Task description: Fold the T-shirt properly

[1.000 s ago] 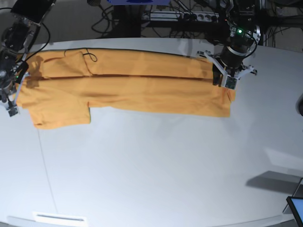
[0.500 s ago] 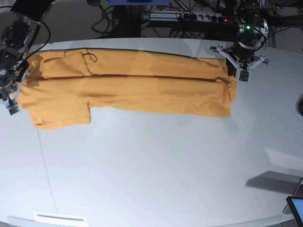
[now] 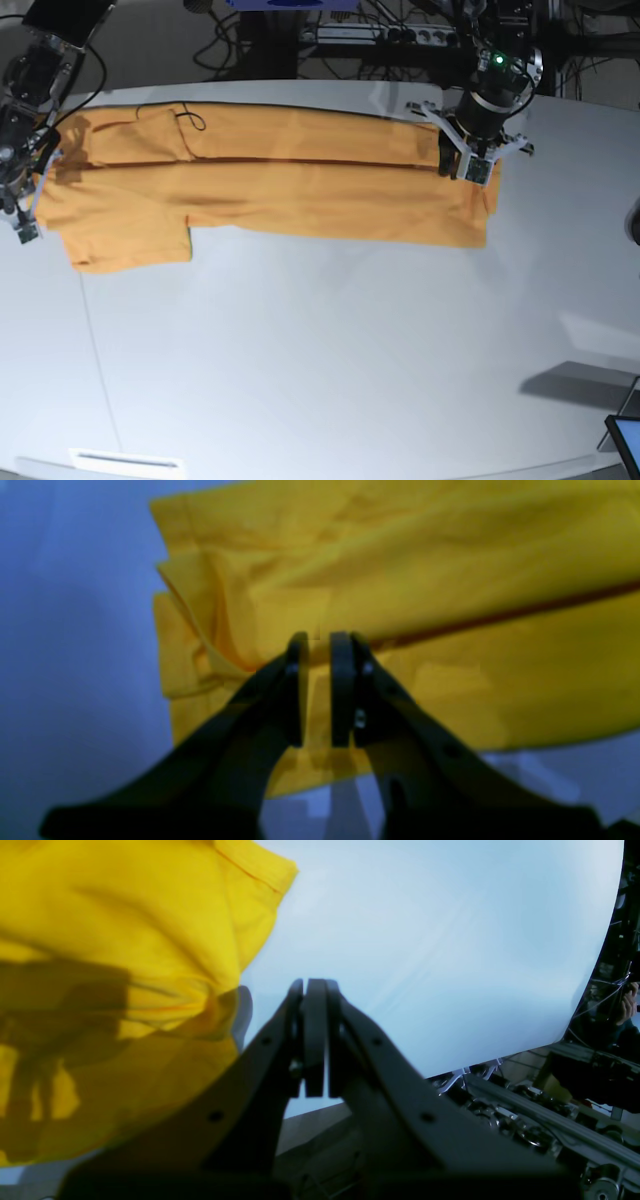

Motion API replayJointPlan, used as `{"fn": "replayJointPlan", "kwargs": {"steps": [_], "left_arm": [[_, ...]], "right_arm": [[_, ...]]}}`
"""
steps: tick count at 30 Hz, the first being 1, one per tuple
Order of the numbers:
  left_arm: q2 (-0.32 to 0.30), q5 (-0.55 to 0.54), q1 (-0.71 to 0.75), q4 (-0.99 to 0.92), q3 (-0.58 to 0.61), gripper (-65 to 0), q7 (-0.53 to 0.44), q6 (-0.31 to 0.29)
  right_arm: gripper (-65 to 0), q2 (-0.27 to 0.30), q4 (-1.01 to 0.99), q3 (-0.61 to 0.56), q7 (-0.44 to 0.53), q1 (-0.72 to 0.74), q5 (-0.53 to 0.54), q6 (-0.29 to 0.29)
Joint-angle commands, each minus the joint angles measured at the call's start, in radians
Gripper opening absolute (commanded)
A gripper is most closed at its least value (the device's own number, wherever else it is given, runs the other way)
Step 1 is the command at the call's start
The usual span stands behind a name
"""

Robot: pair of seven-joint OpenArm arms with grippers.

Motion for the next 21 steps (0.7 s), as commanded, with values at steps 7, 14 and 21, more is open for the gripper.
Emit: {"fn": "replayJointPlan", "kwargs": {"steps": [7, 14, 21], "left_arm": [[-0.004, -0.001, -0.025, 0.009, -0.047, -57.8, -0.021, 0.006], [-0.006, -0.001, -0.031, -0.02, -0.096, -57.8, -0.02, 0.006], [-0.008, -0.001, -0.051, -0.069, -0.093, -57.8, -0.02, 0.006]], "right_arm": [[-64.9, 0.013, 0.018, 0.001, 0.008, 0.01, -0.004, -0.009], [-64.9, 0.013, 0.018, 0.0, 0.008, 0.01, -0.004, -0.009], [-64.9, 0.01, 0.018, 0.0, 0.008, 0.008, -0.004, -0.009]]}}
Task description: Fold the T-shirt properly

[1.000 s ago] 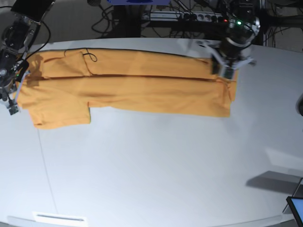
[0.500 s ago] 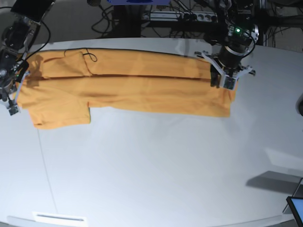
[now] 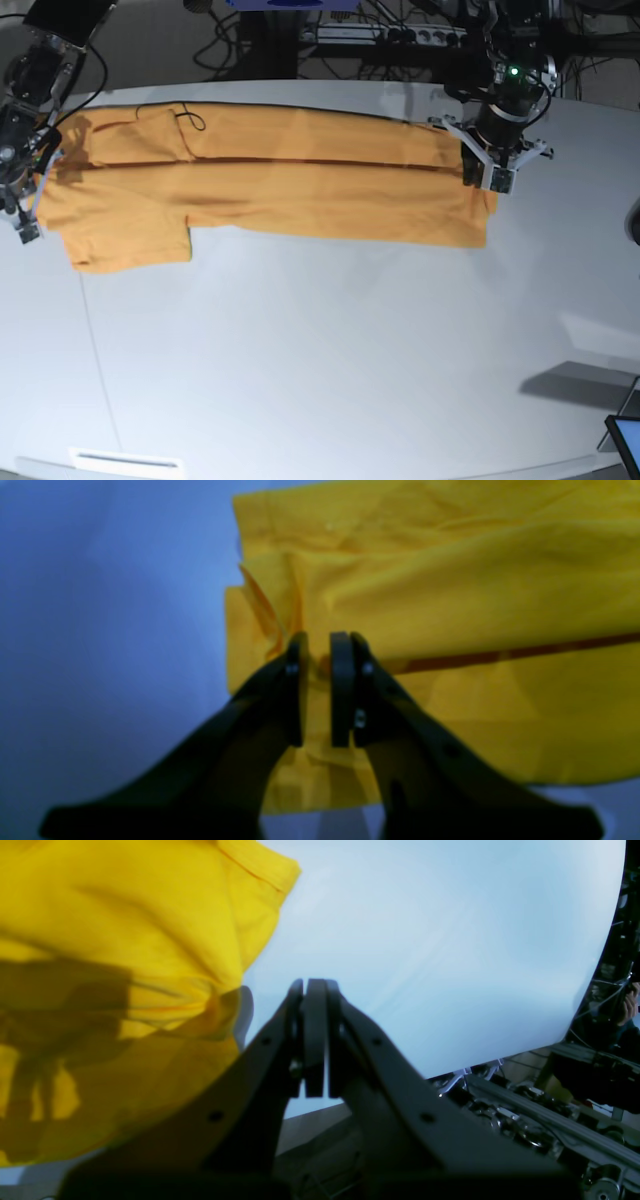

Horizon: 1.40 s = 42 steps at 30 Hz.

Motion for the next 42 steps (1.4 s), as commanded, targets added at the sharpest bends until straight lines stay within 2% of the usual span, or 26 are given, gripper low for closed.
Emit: {"fn": "replayJointPlan", "kwargs": {"steps": [1, 12, 23, 27, 30, 37, 42], "left_arm": [[-0.008, 0.0, 0.001, 0.002, -0.005, -57.8, -0.021, 0.005], [-0.014, 0.0, 0.015, -0.052, -0.016, -57.8, -0.023, 0.005], [-0.02, -0.006, 0.041, 0.003, -0.199, -57.8, -0.023, 0.002], [-0.011, -0.007, 0.056, 0.048, -0.186, -57.8, -0.023, 0.001], [0.0, -0.007, 0.073, 0.106, -0.128, -57.8, -0.023, 0.001], [0.003, -0.007, 0.056, 0.114, 0.001, -57.8, -0.023, 0.004], [0.032, -0.001, 0.021, 0.11, -0.002, -57.8, -0.023, 0.004]], "right_arm": [[-64.9, 0.013, 0.018, 0.002, 0.008, 0.008, -0.004, -0.009], [-64.9, 0.015, 0.018, 0.005, 0.008, 0.007, -0.004, -0.009], [-65.0, 0.015, 0.018, 0.002, 0.008, 0.007, -0.004, -0.009], [-65.0, 0.013, 0.018, 0.0, 0.008, 0.007, -0.004, -0.009], [-65.0, 0.013, 0.018, 0.0, 0.008, 0.007, -0.004, -0.009], [-65.0, 0.015, 0.018, 0.0, 0.008, 0.01, -0.004, -0.009], [-65.0, 0.016, 0.018, -0.001, 0.057, 0.016, -0.004, -0.009]]}}
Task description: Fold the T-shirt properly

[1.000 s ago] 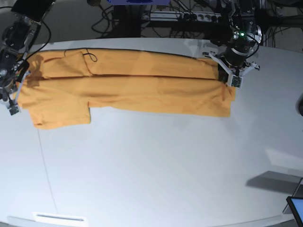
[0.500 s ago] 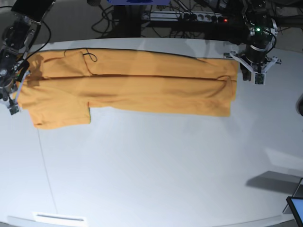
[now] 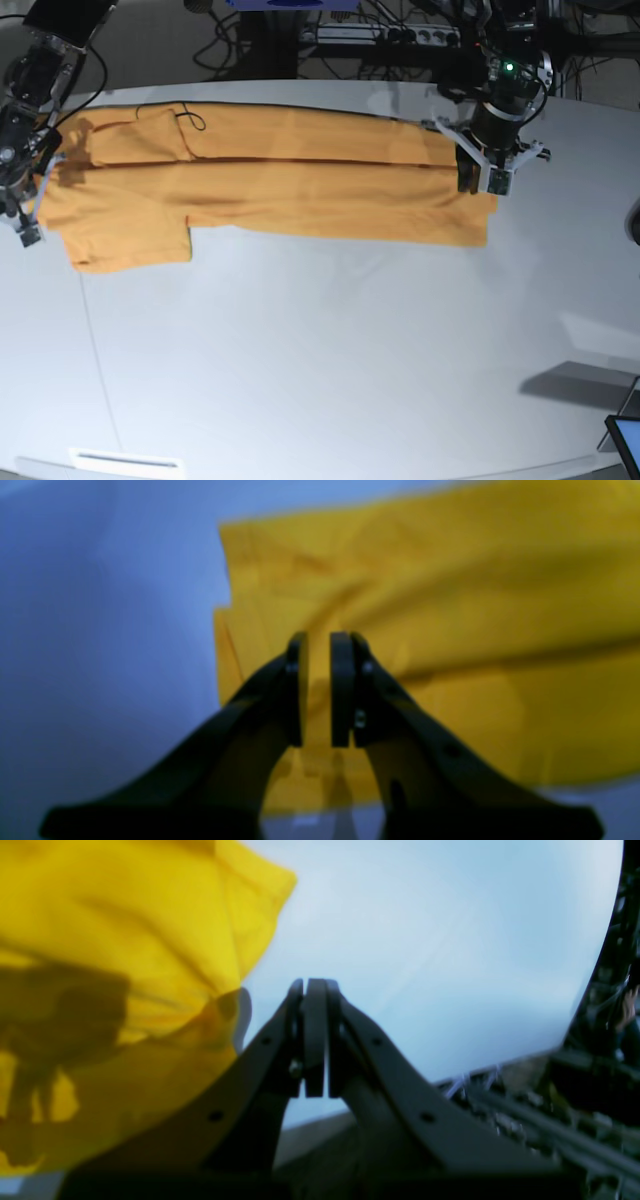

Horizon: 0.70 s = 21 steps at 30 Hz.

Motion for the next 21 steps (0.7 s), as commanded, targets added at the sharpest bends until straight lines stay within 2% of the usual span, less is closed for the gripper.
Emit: {"fn": "replayJointPlan", "kwargs": {"steps": [1, 7, 10, 12, 14, 17, 21], "left_arm": [[-0.009, 0.0, -0.006, 0.017, -0.005, -57.8, -0.02, 0.006], [-0.009, 0.0, -0.046, 0.015, -0.005, -57.8, -0.016, 0.006], [-0.009, 0.0, -0.051, 0.014, -0.005, -57.8, -0.014, 0.007], [-0.009, 0.0, -0.052, 0.014, -0.005, -57.8, -0.014, 0.007], [-0.009, 0.0, -0.052, 0.014, -0.005, -57.8, -0.014, 0.007], [-0.01, 0.0, -0.052, 0.014, -0.036, -57.8, -0.014, 0.007], [-0.009, 0.0, -0.054, 0.014, -0.1, -57.4, -0.014, 0.007]], "right_arm": [[-65.0, 0.015, 0.017, 0.001, 0.021, 0.013, -0.005, -0.009], [-64.9, 0.013, 0.015, 0.001, 0.035, 0.066, -0.002, -0.009], [-63.8, 0.015, 0.012, 0.001, 0.017, 0.099, 0.053, -0.009], [-57.7, 0.021, -0.008, -0.002, -0.048, 0.125, 0.104, -0.009], [-46.6, 0.038, -0.036, 0.0, -0.098, 0.163, 0.116, -0.009], [-36.1, 0.035, -0.065, 0.0, -0.095, 0.178, 0.116, -0.009], [-30.0, 0.033, -0.082, -0.052, -0.103, 0.2, 0.118, -0.009]]}}
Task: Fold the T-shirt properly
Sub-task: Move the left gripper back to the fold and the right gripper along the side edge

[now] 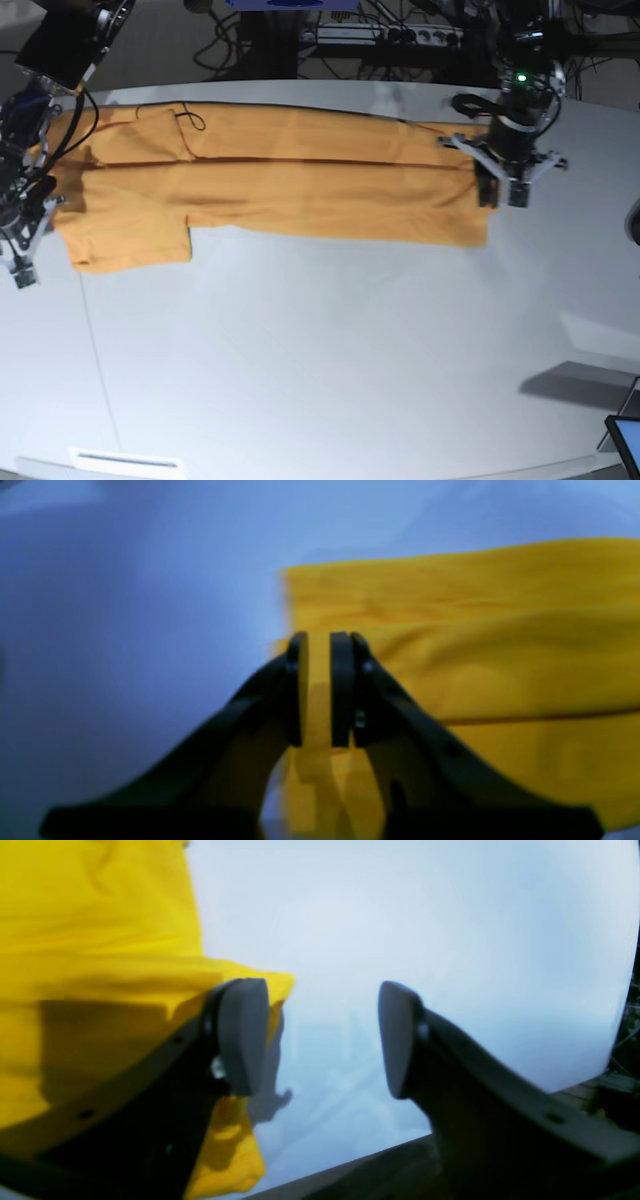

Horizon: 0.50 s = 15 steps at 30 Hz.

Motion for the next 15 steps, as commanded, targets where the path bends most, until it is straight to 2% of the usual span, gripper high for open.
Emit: {"fn": "replayJointPlan", "kwargs": {"steps": [1, 6, 15], "left_arm": [[-0.006, -0.003, -0.005, 0.016, -0.014, -57.4, -0.022, 0.004], [-0.008, -0.002, -0.031, 0.007, -0.027, -57.4, -0.022, 0.004], [-0.008, -0.002, -0.042, 0.002, -0.027, -57.4, -0.022, 0.004]], "right_arm": [[-29.7, 0.013, 0.003, -0.025, 0.017, 0.033, 0.003, -0.008], [-29.3, 0.012, -0.049, -0.102, 0.016, 0.07, 0.003, -0.008], [-29.2, 0.012, -0.17, -0.122, 0.024, 0.134, 0.003, -0.008]]}}
